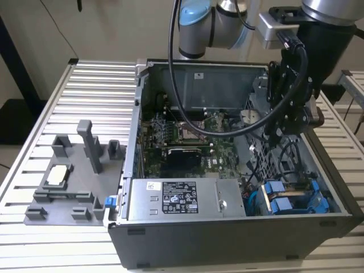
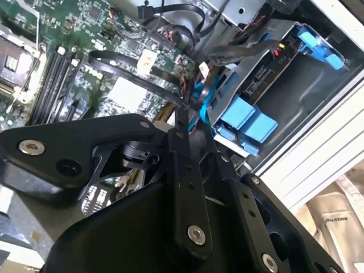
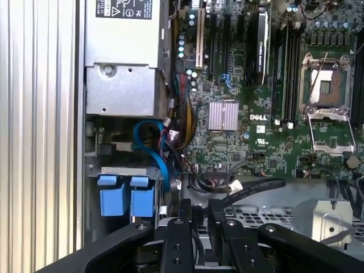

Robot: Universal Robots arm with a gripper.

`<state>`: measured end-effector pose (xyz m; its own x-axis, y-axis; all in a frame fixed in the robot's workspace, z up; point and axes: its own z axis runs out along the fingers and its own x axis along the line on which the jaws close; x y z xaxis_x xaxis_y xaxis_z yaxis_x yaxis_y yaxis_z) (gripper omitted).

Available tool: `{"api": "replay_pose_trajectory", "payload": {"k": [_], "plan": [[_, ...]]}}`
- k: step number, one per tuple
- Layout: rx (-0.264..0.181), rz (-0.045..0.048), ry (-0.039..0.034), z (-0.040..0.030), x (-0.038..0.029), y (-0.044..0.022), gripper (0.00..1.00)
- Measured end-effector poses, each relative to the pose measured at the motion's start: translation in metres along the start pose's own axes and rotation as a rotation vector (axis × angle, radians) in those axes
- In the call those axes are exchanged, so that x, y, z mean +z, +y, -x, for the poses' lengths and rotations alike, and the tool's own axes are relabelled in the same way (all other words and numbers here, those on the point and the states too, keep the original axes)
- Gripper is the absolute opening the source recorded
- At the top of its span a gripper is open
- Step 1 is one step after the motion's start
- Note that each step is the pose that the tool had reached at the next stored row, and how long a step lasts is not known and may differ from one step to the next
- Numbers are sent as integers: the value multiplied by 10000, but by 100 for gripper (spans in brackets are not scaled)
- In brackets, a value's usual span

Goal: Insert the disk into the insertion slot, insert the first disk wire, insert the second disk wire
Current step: 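Insert the second disk wire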

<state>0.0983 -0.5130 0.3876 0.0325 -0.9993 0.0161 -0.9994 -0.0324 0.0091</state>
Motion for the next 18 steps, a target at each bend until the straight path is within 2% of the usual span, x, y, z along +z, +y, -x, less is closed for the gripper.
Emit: {"api": "replay_pose_trajectory", "payload": {"k": [5, 7, 11, 12, 14, 16, 18], "plan": [[-39, -145, 413, 39, 20, 54, 27], [-40, -190, 453, 43, 32, 65, 27], [-40, -193, 460, 43, 33, 68, 27], [-40, -196, 482, 45, 34, 69, 27], [-42, -235, 618, 50, 45, 77, 27], [-49, -240, 671, 66, 60, 80, 27], [-57, -259, 676, 76, 76, 94, 27]]}}
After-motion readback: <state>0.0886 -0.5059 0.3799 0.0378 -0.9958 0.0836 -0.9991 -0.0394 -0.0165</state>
